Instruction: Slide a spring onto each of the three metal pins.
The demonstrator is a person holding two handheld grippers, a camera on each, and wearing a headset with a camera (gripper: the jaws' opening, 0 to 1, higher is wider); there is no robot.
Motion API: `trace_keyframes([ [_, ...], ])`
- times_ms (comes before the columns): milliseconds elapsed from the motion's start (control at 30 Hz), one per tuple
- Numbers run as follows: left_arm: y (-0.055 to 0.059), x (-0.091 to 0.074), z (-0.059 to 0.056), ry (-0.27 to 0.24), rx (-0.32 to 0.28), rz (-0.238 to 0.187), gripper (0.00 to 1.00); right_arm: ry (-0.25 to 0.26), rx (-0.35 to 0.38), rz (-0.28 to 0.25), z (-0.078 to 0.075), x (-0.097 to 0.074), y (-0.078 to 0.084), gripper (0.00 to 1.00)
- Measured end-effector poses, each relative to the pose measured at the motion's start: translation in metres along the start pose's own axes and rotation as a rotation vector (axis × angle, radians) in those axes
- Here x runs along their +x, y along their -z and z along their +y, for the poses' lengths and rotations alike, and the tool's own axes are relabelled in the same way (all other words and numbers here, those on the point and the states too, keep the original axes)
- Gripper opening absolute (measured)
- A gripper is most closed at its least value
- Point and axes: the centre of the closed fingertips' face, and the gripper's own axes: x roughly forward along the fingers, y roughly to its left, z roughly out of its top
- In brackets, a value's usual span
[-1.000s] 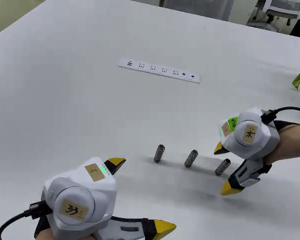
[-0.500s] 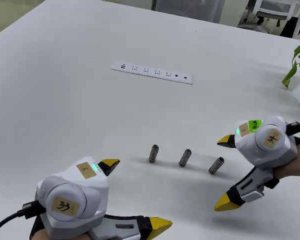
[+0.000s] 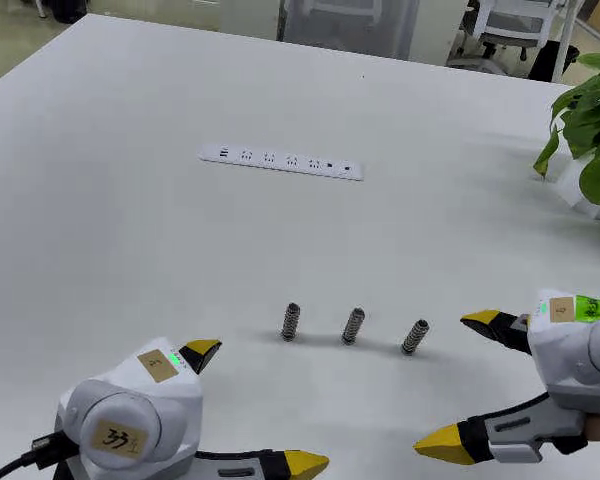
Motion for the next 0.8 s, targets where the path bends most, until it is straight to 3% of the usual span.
trace_keyframes([
  [100, 0.001, 0.000, 0.001, -0.005, 0.004, 0.006, 1.00, 0.050, 0.053, -0.042, -0.002, -0.007, 0.002, 0.99],
  [500, 0.005, 0.002, 0.001, -0.005, 0.008, 0.025, 1.00, 0.142, 0.239, -0.155, 0.009, -0.031, 0.019, 0.99],
  [800, 0.004, 0.001, 0.003, -0.017, -0.005, 0.020, 0.99, 0.197, 0.296, -0.209, 0.012, -0.035, 0.024, 0.99],
])
